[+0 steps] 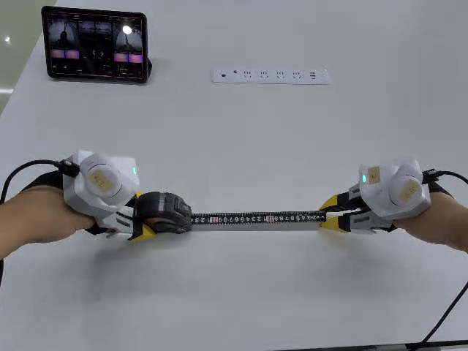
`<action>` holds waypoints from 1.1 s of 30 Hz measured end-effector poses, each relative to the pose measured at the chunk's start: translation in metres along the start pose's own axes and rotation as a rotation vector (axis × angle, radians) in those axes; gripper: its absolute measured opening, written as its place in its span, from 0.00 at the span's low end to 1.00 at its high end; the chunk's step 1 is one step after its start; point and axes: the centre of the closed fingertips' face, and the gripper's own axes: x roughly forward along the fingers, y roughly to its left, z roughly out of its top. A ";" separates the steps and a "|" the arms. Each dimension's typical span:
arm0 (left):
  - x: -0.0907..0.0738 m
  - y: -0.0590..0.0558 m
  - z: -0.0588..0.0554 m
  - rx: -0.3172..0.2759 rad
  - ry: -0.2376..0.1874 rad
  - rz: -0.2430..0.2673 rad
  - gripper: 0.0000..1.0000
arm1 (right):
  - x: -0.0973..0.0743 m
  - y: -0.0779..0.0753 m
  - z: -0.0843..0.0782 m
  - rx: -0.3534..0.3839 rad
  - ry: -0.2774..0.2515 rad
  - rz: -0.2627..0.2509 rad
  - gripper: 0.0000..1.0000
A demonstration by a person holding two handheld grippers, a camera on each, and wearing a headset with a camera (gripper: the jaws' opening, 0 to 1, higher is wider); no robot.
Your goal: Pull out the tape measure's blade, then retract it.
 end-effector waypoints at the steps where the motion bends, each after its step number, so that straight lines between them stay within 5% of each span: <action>1: 0.000 0.000 0.000 0.000 0.000 0.000 0.28 | -0.001 0.000 -0.001 0.002 0.002 0.000 0.09; 33: 0.001 0.002 0.002 0.006 0.001 0.011 0.28 | -0.003 0.000 -0.011 0.031 0.035 0.018 0.10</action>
